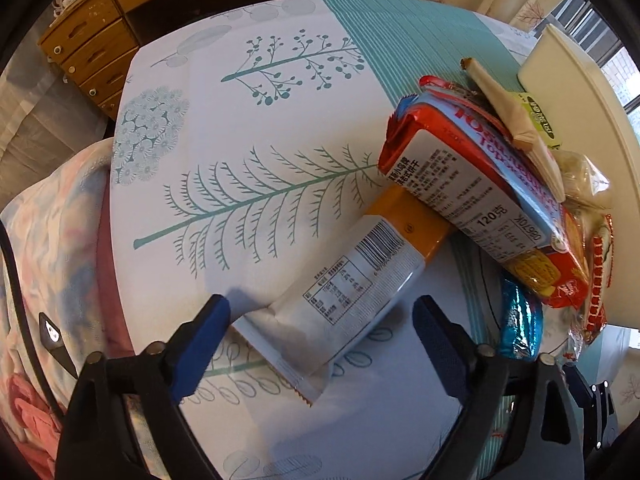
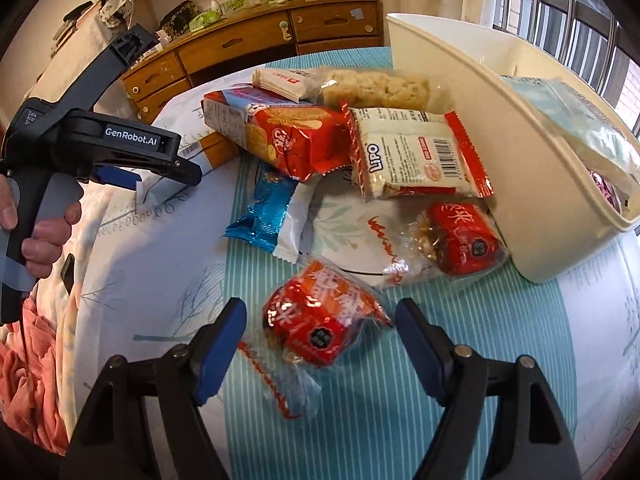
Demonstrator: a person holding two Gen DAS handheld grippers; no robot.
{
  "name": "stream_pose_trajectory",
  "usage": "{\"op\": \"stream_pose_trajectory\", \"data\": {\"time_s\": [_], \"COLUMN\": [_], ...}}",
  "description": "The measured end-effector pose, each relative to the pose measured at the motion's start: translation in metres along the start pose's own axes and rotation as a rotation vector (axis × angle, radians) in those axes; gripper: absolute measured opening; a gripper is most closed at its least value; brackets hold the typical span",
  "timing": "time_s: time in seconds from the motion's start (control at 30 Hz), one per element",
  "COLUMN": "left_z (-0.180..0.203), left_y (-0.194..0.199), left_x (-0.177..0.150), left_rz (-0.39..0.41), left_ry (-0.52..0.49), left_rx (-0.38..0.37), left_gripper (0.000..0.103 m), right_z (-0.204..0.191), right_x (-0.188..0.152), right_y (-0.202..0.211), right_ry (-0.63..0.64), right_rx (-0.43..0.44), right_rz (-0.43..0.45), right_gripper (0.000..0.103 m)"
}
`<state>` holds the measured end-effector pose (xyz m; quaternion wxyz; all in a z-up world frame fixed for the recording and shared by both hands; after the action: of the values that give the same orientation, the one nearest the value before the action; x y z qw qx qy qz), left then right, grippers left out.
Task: Organize snacks
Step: 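Grasp the orange-white bar wrapper with the left tool while the right tool grasps the red candy bag, then lift both held snacks and carry them over the white tray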
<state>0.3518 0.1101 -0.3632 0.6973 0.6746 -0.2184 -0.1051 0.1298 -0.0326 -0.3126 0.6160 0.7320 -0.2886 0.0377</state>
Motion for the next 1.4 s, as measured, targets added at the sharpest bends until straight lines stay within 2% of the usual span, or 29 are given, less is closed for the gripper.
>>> {"op": "stream_pose_trajectory", "data": {"time_s": [0.1,0.17,0.4,0.5,0.6,0.67,0.97,1.2,1.3,1.4], "left_z": [0.003,0.004,0.007,0.009,0.013,0.016,0.022,0.031,0.037,0.038], "left_y": [0.000,0.001,0.002,0.004,0.008,0.010,0.013,0.019,0.029,0.043], "left_x": [0.002,0.004,0.006,0.004,-0.001,-0.006,-0.043,-0.087,-0.103,-0.116], "left_rz": [-0.008,0.001,-0.030,-0.051,-0.063,-0.070,-0.132,-0.179,-0.168,-0.149], "left_ry": [-0.042,-0.056,-0.040,-0.032,-0.032,-0.027,0.030,0.085,0.127,0.158], "left_rx": [0.023,0.029,0.023,0.014,-0.002,-0.023,-0.086,-0.152,-0.213,-0.240], "left_gripper": [0.086,0.076,0.072,0.065,0.056,0.043,0.038,0.038,0.038,0.038], "right_z": [0.001,0.000,-0.008,-0.010,-0.011,-0.009,0.003,0.015,0.019,0.021], "right_x": [0.001,0.002,0.000,-0.002,-0.002,-0.003,-0.018,-0.034,-0.040,-0.041], "right_y": [-0.003,-0.003,-0.003,-0.003,-0.005,-0.004,0.018,0.042,0.056,0.075], "right_ry": [0.004,0.018,0.067,0.069,0.064,0.063,-0.018,-0.101,-0.129,-0.156], "right_rx": [0.001,-0.001,-0.031,-0.039,-0.058,-0.077,-0.103,-0.123,-0.113,-0.099], "right_rz": [-0.002,-0.005,-0.048,-0.074,-0.110,-0.130,-0.187,-0.223,-0.230,-0.232], "right_gripper": [0.071,0.069,0.064,0.063,0.063,0.063,0.062,0.062,0.062,0.061]}}
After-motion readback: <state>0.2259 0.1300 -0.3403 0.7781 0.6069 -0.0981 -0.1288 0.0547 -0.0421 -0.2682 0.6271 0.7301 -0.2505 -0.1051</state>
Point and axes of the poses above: each gripper's, at about its wrist camera, not at the fingertips, and y roughly against the way its jaws point, z to its right, x to its top, the point moved 8 cm from there along -y, roughly the way its jaws point, and after that the axes turned 14 degrees about -y, right-handed, at the moved point
